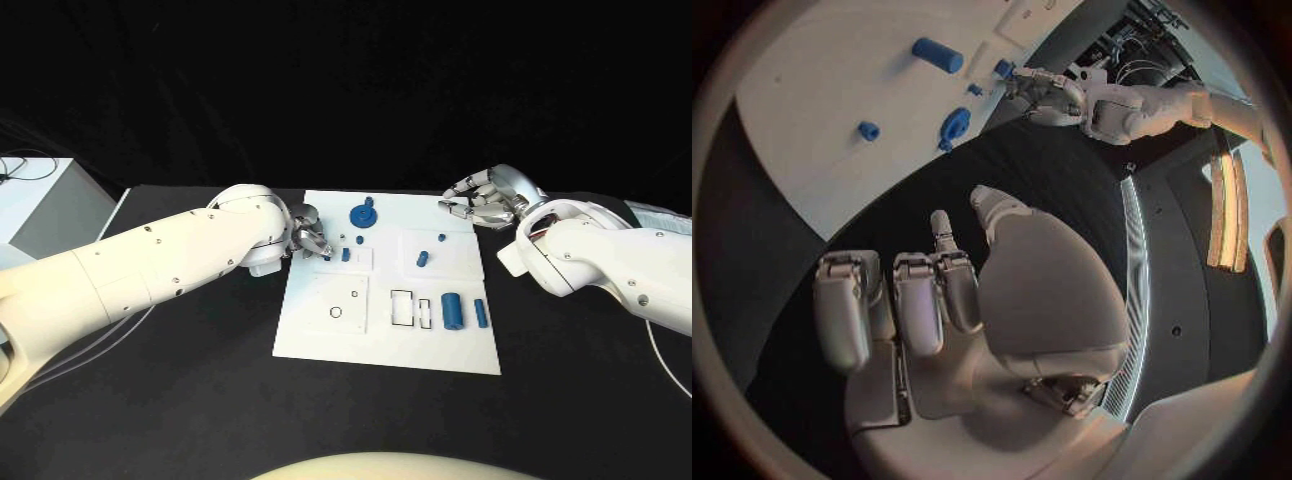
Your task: Assemble the parts on the task board
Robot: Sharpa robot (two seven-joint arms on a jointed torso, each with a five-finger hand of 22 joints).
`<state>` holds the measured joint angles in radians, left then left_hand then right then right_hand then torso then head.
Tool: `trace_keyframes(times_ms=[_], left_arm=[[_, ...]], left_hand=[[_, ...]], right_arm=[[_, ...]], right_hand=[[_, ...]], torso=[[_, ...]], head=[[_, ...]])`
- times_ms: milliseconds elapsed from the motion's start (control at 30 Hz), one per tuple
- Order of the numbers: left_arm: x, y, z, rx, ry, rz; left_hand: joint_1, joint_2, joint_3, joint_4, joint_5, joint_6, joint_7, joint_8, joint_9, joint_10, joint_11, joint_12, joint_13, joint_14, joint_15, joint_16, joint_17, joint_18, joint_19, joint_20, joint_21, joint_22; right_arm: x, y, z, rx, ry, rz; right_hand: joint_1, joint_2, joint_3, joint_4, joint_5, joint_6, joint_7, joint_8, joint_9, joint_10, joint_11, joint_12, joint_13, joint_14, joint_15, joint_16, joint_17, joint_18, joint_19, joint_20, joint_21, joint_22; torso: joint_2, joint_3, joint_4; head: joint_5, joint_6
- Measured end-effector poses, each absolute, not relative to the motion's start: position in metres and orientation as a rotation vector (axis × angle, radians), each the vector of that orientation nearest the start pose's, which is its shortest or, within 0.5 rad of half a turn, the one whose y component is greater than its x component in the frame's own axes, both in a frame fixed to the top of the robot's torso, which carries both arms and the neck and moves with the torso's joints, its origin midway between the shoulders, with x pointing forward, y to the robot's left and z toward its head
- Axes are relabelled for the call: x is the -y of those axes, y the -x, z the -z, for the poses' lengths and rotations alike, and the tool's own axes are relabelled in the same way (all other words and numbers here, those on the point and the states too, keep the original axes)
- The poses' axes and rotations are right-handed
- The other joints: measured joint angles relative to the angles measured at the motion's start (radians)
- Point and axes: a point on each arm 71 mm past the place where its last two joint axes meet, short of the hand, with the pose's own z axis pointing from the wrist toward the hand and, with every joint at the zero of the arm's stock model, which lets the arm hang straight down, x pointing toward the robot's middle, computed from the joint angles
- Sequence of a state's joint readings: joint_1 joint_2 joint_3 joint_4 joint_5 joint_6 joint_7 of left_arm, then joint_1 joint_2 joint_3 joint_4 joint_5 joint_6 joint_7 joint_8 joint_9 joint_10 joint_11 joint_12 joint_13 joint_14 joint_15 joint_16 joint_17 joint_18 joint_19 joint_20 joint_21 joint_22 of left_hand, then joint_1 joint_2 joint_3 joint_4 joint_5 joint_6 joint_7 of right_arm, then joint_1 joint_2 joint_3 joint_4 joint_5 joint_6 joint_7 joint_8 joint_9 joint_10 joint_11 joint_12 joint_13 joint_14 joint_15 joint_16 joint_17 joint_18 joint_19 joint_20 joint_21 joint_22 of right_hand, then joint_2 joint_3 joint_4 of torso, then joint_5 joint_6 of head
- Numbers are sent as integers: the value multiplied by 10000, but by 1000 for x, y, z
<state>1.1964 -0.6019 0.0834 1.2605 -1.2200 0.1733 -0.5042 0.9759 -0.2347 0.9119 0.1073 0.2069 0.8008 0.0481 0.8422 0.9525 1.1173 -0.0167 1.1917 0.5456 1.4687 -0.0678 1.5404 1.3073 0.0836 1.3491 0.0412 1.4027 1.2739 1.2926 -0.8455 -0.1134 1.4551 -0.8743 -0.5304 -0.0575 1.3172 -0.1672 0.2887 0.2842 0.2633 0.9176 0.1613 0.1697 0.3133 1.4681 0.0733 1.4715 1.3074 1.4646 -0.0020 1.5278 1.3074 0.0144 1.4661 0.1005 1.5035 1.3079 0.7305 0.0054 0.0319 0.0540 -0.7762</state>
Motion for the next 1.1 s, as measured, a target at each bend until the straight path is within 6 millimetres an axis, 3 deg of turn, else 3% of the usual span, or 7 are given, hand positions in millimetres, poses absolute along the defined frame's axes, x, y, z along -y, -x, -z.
trace_keyframes(times_ms=[333, 500, 733, 1100], left_arm=[[-170, -536, 202, -22075, 1303, 3847], [-170, -536, 202, -22074, 1315, 3846], [-171, -537, 202, -22081, 1344, 3806], [-172, -538, 203, -22073, 1354, 3748]], left_hand=[[-68, -35, -26, -29, -39, 35, -35, 35, -82, -19, -15, 19, 8, 0, 0, 0, 0, 1, 0, 0, 0, -1], [-241, -106, 51, -280, -57, 37, -36, 61, -205, -20, -15, 42, 8, 0, 1, 0, 0, 0, -1, 0, 0, -2], [-343, -159, -609, -13, -92, 92, -90, 115, -352, -52, -45, 78, 7, 0, 1, 0, 0, 0, 0, 0, 0, -3], [-354, -171, -952, 153, -128, 91, -92, 158, -457, -57, -50, 116, 0, 0, 1, 0, 0, 0, 21, -21, 0, -1]], right_arm=[[240, -511, 166, -15706, -4640, -7783], [239, -511, 166, -15702, -4641, -7784], [240, -511, 165, -15691, -4645, -7781], [240, -511, 165, -15669, -4653, -7783]], right_hand=[[0, 0, 0, 0, 0, 0, 0, 0, 0, 0, 0, 0, -1, 0, 0, 0, 0, 0, 0, 0, 0, -1], [-40, -40, 0, 0, 0, 0, 0, 0, 0, 0, 0, 0, 1, 0, 0, 0, 0, 1, 0, 0, 0, -1], [-40, -40, 0, 0, 0, 0, 0, 0, 0, 0, 0, 0, 7, 0, 0, 0, -1, 1, 0, 0, 0, -2], [-40, -40, 0, 0, 0, 0, 0, 0, 0, 0, 0, 0, 6, 0, 0, 0, -1, 0, 0, 0, 0, -4]], torso=[[-1, -7, 2], [-1, -6, 0], [1, -4, -3], [1, 0, -4]], head=[[6, 1], [6, -1], [6, -11], [4, -21]])
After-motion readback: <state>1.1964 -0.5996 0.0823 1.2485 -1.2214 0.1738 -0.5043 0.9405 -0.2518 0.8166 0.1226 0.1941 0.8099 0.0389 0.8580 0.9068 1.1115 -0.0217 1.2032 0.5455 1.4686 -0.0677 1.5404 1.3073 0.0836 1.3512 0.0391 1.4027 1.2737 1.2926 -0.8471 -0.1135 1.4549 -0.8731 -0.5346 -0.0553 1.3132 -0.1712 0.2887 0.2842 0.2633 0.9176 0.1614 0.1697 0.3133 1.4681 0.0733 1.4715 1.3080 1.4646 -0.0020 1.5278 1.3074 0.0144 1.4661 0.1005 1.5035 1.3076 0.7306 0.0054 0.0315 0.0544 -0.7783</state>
